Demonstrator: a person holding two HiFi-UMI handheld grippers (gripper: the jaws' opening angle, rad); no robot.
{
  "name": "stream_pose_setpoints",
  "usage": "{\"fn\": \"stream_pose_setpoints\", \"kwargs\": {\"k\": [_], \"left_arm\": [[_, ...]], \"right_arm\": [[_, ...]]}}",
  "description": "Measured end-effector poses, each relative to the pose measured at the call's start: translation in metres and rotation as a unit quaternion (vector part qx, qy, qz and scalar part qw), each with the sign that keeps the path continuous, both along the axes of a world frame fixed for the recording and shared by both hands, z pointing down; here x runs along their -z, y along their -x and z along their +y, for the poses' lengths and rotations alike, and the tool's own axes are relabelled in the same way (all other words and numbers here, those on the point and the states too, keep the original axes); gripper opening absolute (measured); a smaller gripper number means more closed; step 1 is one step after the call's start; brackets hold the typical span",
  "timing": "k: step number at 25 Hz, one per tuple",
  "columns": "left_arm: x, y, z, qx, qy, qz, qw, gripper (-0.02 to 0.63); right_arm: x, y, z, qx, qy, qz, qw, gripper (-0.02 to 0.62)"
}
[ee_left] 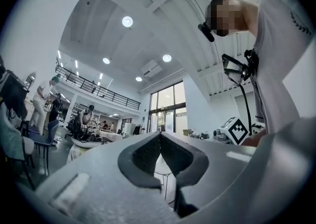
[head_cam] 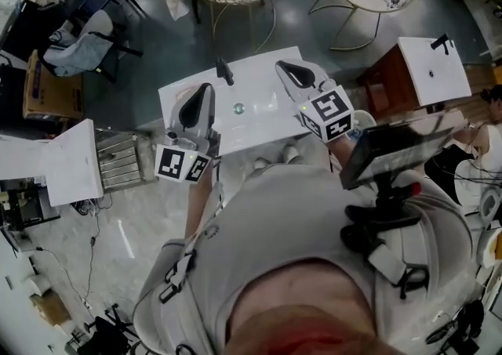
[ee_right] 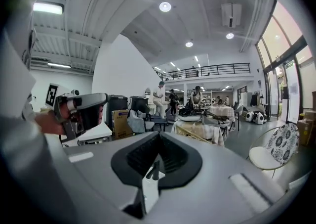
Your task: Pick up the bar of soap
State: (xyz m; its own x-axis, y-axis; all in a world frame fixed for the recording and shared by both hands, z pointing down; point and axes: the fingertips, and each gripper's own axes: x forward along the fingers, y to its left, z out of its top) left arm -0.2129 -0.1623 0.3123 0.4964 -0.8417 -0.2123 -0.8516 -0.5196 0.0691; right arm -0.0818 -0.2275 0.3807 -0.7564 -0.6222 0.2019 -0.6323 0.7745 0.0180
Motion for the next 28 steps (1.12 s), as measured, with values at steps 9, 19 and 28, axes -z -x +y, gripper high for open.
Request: {"fn": "stream_pose_setpoints", "kwargs": {"k": [9, 19, 28], "left_arm": [[0.015, -0.03, -0.033, -0.013, 0.005, -0.035, 0.9993, -0.005], [0.04, -0.027, -0.061, 0.074, 0.004, -0.024, 0.9969, 0.6], [0.033, -0.008, -0.065, 0.114, 0.023, -0.061, 0.9913, 0.597]], "right_arm": [[0.02, -0.05, -0.03, -0.026, -0.031, 0.009, 0.999, 0.003], [0.018, -0.064, -0.042, -0.016, -0.026, -0.001, 1.0, 0.003], [0.015, -0.066, -0.055, -0.016, -0.023, -0.012, 1.0, 0.003]]}}
